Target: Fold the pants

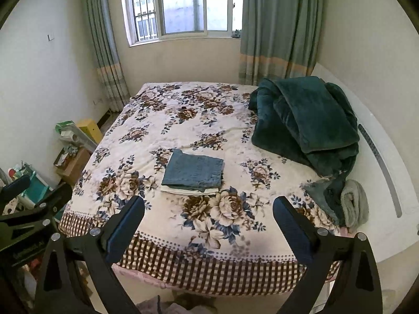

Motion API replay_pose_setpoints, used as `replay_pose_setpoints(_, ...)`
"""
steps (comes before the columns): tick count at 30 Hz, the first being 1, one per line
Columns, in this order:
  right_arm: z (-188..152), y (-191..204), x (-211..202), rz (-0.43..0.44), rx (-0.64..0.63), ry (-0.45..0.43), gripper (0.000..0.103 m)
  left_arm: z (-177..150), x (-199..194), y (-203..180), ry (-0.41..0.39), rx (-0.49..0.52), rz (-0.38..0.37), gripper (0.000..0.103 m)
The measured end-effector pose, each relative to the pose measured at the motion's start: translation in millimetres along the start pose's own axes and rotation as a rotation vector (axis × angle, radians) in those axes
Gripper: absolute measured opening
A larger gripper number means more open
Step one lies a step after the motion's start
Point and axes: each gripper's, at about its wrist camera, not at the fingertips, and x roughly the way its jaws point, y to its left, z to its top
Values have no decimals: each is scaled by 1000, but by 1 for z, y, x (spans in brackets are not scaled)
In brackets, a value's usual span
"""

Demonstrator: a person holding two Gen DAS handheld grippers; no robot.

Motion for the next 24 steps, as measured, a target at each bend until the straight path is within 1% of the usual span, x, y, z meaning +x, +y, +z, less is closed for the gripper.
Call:
replay_pose_setpoints(8, 8, -4, 10, 18, 7, 24, 100, -1, 0, 3, 6, -13, -4, 103)
replay_pose_setpoints(24, 4, -11, 23, 22, 6, 54, 101, -3, 1, 2, 13, -2, -3, 103)
